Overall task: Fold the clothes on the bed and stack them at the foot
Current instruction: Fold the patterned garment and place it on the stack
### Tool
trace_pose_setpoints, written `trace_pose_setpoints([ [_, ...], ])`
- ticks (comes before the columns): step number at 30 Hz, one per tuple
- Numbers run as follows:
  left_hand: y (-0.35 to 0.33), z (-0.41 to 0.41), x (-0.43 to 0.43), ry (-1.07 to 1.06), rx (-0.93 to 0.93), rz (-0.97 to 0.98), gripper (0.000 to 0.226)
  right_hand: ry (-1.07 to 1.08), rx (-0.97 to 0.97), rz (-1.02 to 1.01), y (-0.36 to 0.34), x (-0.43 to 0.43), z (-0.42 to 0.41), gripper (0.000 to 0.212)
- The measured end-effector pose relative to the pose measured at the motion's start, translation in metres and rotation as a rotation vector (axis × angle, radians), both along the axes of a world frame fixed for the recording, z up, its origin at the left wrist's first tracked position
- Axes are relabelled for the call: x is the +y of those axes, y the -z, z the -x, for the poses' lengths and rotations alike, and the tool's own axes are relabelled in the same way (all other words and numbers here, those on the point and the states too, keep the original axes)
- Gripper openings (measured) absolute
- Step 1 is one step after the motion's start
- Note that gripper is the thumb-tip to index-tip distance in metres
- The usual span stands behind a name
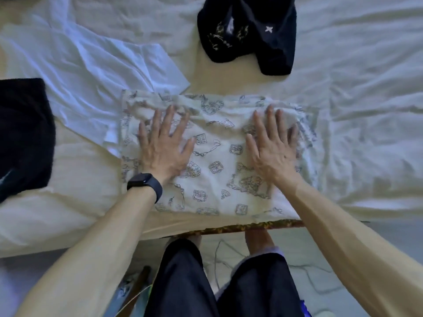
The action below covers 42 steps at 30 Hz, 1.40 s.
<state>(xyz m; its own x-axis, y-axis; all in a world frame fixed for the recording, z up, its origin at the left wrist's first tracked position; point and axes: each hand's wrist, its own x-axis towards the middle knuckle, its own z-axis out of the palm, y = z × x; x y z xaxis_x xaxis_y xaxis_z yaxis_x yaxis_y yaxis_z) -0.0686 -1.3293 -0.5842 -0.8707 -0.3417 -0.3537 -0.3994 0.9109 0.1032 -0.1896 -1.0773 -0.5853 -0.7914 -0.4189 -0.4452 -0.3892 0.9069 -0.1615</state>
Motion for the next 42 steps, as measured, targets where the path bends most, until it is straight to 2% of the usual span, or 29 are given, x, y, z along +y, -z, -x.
trace_pose_setpoints([
  [1, 0.008, -0.002, 0.002, 0.005, -0.088, 0.013, 0.065, -0.008, -0.011, -0.038, 0.004, 0.012, 0.010, 0.065],
  [3, 0.017, -0.002, 0.002, -0.010, -0.168, 0.081, 0.067, 0.110, -0.021, -0.104, 0.010, 0.044, 0.037, 0.064],
  [6, 0.009, 0.012, 0.021, -0.095, -0.158, 0.114, 0.068, 0.361, -0.056, -0.078, 0.005, 0.087, 0.064, 0.065],
  [9, 0.000, 0.023, 0.083, -0.027, -0.089, 0.013, 0.069, 0.520, -0.031, 0.093, -0.009, 0.121, 0.051, 0.066],
  [13, -0.007, 0.014, 0.211, 0.227, -0.212, -0.240, 0.079, 0.706, -0.189, 0.292, -0.022, 0.157, 0.024, 0.043],
  [16, -0.012, 0.004, 0.290, 0.295, -0.250, -0.278, 0.099, 0.721, -0.348, 0.343, -0.023, 0.169, 0.029, 0.033],
  [18, -0.014, 0.002, 0.317, 0.317, -0.265, -0.200, 0.110, 0.703, -0.388, 0.355, -0.022, 0.169, 0.040, 0.031],
  [22, -0.017, 0.009, 0.322, 0.303, -0.299, -0.124, 0.123, 0.702, -0.469, 0.464, -0.015, 0.150, 0.069, 0.044],
  [23, -0.019, 0.011, 0.319, 0.314, -0.313, -0.116, 0.124, 0.699, -0.483, 0.462, -0.012, 0.144, 0.077, 0.043],
  [25, -0.021, 0.011, 0.314, 0.329, -0.337, -0.089, 0.124, 0.703, -0.485, 0.459, -0.006, 0.136, 0.089, 0.029],
  [28, -0.028, 0.012, 0.314, 0.338, -0.319, -0.065, 0.109, 0.777, -0.380, 0.455, -0.004, 0.140, 0.094, 0.016],
  [31, -0.040, 0.019, 0.315, 0.419, -0.207, -0.133, 0.064, 0.823, -0.390, 0.507, -0.008, 0.148, 0.086, 0.010],
  [33, -0.049, 0.021, 0.316, 0.460, 0.022, -0.128, 0.030, 0.916, -0.445, 0.563, -0.014, 0.154, 0.081, 0.010],
  [34, -0.053, 0.021, 0.316, 0.420, 0.122, -0.165, 0.018, 0.965, -0.462, 0.589, -0.017, 0.158, 0.078, 0.010],
  [36, -0.063, 0.021, 0.314, 0.179, 0.187, -0.337, 0.009, 1.054, -0.490, 0.642, -0.024, 0.168, 0.072, 0.011],
  [38, -0.075, 0.021, 0.304, -0.180, 0.147, -0.486, 0.010, 1.125, -0.539, 0.676, -0.031, 0.178, 0.066, 0.016],
  [40, -0.084, 0.016, 0.286, -0.513, 0.192, -0.566, 0.012, 1.183, -0.647, 0.702, -0.040, 0.183, 0.061, 0.022],
  [42, -0.094, 0.008, 0.266, -0.717, 0.264, -0.583, 0.015, 1.153, -0.792, 0.684, -0.051, 0.176, 0.058, 0.026],
])
